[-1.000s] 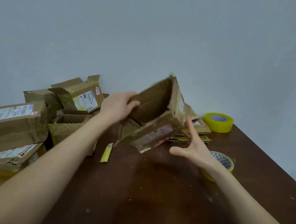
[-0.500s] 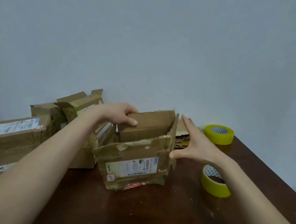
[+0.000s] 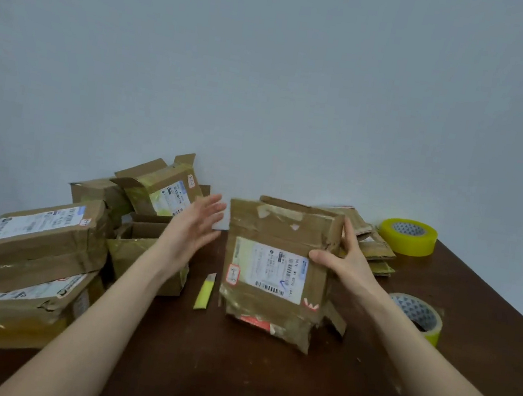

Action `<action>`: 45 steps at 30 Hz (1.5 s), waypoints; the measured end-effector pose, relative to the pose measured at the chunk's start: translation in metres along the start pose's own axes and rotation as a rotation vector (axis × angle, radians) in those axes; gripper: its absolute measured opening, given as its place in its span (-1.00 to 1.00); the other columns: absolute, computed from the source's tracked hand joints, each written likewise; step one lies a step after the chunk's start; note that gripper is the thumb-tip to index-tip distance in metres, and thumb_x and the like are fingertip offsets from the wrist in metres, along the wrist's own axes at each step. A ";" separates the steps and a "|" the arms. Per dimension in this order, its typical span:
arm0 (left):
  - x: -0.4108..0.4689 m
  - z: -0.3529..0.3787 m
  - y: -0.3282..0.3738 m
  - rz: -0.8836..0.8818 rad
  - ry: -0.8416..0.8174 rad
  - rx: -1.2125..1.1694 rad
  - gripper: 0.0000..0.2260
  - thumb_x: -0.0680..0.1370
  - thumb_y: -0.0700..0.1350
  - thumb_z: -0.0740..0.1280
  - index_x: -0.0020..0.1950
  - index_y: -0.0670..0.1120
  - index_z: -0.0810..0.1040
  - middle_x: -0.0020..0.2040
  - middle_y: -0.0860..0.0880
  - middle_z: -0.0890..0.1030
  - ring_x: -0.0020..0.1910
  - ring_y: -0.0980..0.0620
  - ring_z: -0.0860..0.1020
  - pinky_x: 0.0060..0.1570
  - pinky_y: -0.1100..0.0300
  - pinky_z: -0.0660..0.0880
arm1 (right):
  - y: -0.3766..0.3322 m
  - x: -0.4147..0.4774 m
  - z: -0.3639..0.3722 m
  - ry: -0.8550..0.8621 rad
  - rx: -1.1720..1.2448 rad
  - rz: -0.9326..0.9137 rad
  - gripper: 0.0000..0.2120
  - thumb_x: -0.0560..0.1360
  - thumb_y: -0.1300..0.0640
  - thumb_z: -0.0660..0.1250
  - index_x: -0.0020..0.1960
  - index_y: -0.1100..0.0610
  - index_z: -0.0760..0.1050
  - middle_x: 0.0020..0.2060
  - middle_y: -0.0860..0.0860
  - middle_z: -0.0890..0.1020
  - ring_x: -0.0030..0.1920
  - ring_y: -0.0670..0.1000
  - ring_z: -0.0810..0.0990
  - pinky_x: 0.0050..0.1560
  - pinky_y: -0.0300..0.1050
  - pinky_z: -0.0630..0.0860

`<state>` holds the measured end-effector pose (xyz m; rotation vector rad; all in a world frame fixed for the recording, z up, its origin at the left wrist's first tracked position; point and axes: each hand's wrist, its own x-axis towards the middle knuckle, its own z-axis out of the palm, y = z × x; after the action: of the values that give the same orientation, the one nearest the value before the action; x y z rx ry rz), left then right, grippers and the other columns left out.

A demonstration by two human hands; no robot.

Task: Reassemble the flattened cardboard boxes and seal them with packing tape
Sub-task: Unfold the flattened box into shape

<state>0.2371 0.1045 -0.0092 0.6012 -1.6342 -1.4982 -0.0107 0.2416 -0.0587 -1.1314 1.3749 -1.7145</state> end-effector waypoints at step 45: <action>-0.008 0.064 -0.038 0.064 0.154 0.272 -0.78 0.56 0.02 0.26 0.14 -0.02 0.56 0.09 -0.02 0.63 0.09 0.04 0.59 0.18 0.00 0.49 | -0.020 -0.003 -0.018 -0.064 -0.325 -0.010 -0.43 0.30 -0.08 0.50 0.29 -0.17 0.47 0.22 0.00 0.46 0.02 -0.15 0.57 -0.15 -0.28 0.50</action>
<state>0.1825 0.1417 -0.0449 0.7854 -1.7313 -1.1620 -0.0252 0.2559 -0.0410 -1.3578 1.6498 -1.4809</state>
